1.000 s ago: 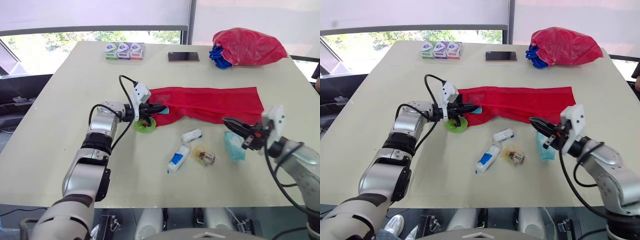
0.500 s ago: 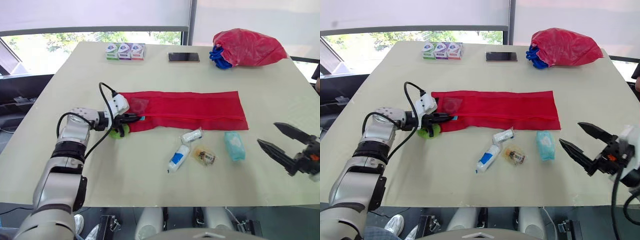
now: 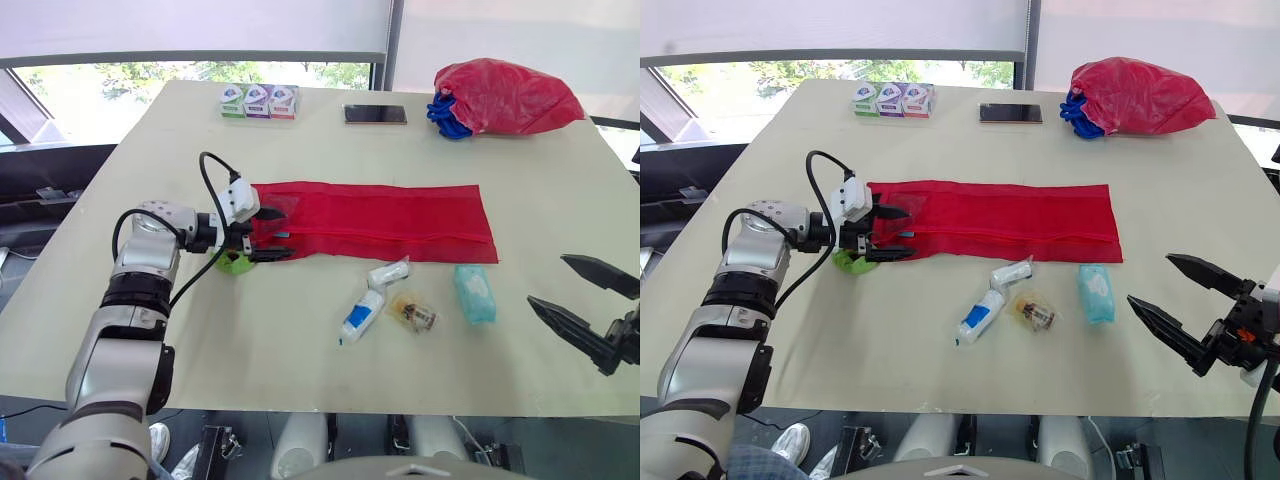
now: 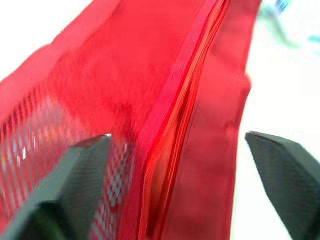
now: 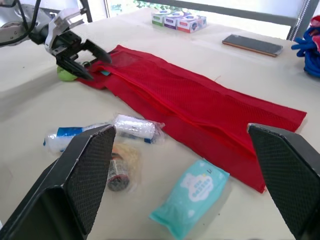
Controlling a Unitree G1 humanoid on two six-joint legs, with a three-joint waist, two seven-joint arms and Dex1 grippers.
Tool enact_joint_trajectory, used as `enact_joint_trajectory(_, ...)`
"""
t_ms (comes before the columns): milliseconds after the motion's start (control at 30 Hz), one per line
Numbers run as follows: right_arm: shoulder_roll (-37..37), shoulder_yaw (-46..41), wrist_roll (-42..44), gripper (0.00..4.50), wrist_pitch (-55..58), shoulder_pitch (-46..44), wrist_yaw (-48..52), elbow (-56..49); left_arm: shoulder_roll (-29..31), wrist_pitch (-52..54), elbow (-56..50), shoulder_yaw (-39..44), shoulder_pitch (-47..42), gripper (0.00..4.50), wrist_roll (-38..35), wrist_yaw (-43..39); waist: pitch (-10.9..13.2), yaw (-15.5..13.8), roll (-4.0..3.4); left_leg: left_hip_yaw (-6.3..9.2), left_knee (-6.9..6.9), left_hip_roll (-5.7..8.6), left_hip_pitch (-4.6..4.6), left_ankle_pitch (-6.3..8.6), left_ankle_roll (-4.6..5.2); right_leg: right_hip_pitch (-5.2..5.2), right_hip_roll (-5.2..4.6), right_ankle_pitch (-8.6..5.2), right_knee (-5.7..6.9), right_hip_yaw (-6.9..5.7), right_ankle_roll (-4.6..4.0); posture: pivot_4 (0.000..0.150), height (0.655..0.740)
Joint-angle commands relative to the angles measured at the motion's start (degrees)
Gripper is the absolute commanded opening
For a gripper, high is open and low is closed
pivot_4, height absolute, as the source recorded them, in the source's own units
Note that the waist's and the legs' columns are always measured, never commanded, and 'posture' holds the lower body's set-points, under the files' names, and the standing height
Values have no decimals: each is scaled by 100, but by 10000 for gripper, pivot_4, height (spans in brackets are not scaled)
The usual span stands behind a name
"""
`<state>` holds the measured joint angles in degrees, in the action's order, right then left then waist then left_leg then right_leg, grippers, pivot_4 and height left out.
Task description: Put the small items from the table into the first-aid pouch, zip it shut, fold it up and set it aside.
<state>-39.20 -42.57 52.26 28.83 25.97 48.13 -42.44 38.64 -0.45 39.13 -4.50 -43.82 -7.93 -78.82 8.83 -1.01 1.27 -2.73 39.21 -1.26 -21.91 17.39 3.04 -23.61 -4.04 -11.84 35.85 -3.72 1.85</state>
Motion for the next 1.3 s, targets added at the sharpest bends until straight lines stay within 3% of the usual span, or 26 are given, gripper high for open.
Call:
enact_joint_trajectory(33, -124, 136, 209, 45000, -17, -121, -217, -444, -469, 27, -656, -13, -110, 44307, -120, 356, 0, -23, 0, 2, 3, 2, 0, 0, 0, 3, 0, 0, 0, 1, 1, 1500, 7400)
enact_joint_trajectory(200, -369, 246, 389, 45000, 47, -364, -436, -584, -877, 75, -749, -186, -220, 44307, 70, 625, 2, 16, 5, 2, 10, 1, -1, 0, 0, 3, 7, 0, 1, 6, 2, 1500, 7400)
enact_joint_trajectory(633, -639, 346, 594, 45000, 87, -657, -785, -683, -1454, -1416, 1375, -811, -1128, 44307, 1308, 1753, 7, -6, 14, 3, 10, 8, -4, 1, 3, 4, 10, 2, 1, 10, -1, 1500, 7400)
enact_joint_trajectory(733, -615, 351, 594, 45000, 63, -667, -867, -720, -1518, -1765, 1798, -830, -1327, 36922, 1481, 1974, 7, -4, 14, 3, 10, 7, -4, 1, 4, 4, 10, 2, 1, 10, -1, 1500, 7400)
enact_joint_trajectory(900, -578, 342, 607, 45000, 37, -595, -909, -799, -1593, -1964, 2091, -779, -1420, 10702, 1468, 1866, 7, 1, 15, 3, 10, 7, -3, 1, 4, 4, 9, 2, 1, 9, -1, 1500, 7400)
enact_joint_trajectory(967, -565, 337, 612, 45000, 22, -571, -922, -824, -1603, -1988, 2138, -748, -1416, 2931, 1425, 1782, 7, 3, 16, 3, 10, 6, -3, 1, 4, 4, 9, 2, 1, 9, -1, 1500, 7400)
enact_joint_trajectory(1000, -560, 344, 613, 45000, 17, -568, -933, -835, -1611, -1995, 2146, -722, -1407, 817, 1386, 1729, 7, 3, 16, 3, 10, 6, -3, 1, 4, 4, 9, 2, 2, 9, -1, 1500, 7400)
enact_joint_trajectory(1300, -555, 521, 572, 45000, 31, -518, -972, -874, -1641, -1964, 2065, -587, -1303, 817, 1255, 1399, 6, 2, 16, 3, 10, 6, -3, 1, 4, 4, 10, 3, 2, 9, -1, 1500, 7400)
